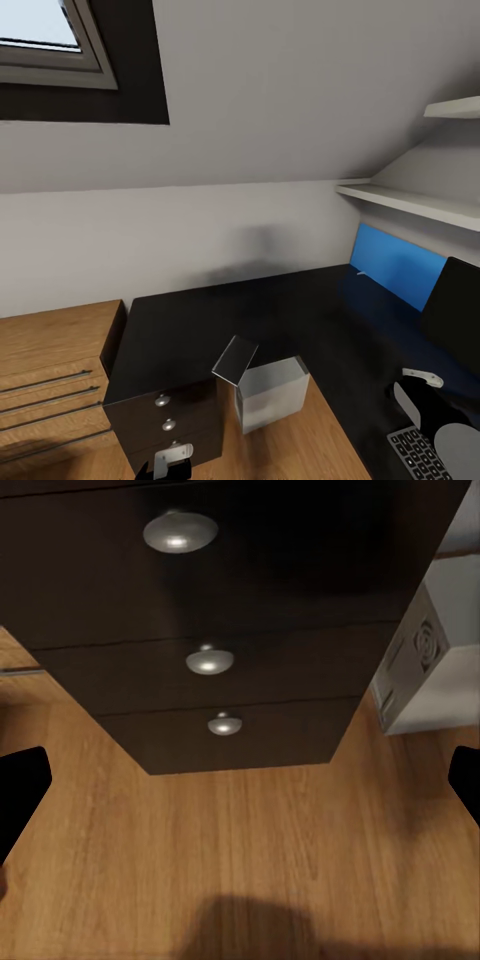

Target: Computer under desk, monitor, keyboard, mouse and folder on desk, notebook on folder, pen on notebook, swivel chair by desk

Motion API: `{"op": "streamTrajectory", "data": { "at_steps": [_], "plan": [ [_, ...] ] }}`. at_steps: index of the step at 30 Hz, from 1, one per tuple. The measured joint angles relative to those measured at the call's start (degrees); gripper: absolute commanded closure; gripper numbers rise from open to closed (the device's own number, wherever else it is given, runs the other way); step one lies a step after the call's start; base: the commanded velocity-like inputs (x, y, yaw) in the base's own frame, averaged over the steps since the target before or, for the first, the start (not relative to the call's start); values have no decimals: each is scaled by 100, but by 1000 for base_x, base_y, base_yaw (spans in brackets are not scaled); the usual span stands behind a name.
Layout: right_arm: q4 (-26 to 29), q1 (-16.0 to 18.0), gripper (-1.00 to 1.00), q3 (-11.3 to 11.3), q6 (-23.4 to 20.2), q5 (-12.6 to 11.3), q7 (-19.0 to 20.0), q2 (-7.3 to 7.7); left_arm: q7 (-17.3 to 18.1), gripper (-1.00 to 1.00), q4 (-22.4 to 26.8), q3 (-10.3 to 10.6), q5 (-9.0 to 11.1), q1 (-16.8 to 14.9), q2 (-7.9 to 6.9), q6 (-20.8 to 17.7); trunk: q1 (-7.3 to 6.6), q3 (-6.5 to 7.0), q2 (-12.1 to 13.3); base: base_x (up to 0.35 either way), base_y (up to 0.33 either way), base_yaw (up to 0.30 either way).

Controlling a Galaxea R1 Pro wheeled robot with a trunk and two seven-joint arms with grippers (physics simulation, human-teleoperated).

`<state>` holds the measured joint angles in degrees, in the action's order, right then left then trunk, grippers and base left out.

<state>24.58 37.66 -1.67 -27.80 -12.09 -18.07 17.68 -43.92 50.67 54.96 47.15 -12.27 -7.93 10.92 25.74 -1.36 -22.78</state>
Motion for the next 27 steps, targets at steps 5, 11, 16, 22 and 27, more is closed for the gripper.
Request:
{"op": "streamTrajectory", "data": {
  "at_steps": [5, 11, 16, 22, 27],
  "plan": [
    [-16, 1, 100, 2, 18, 0, 0, -23, -6, -100, 5, -2, 1, 0, -1, 2, 88, -72, -159, 0, 0, 0],
    [-17, -1, 100, 2, 16, 2, 0, -28, -8, -100, 6, -2, 3, 0, 6, 1, 220, -180, -401, 0, 0, 0],
    [-17, 0, 100, 10, 24, 8, -4, -28, -9, -100, 6, 2, 5, 0, 8, -1, 330, -270, -602, 0, 0, 0],
    [-17, 0, 100, 18, 25, 7, -18, -33, -9, -100, 5, 5, 9, 0, 8, -1, 462, -379, -844, 0, 0, 0],
    [-17, 2, 100, 20, 25, 7, -26, -37, -16, -100, 5, 4, 12, -1, 8, 2, 572, -469, -1045, 0, 0, 0]
  ]
}}
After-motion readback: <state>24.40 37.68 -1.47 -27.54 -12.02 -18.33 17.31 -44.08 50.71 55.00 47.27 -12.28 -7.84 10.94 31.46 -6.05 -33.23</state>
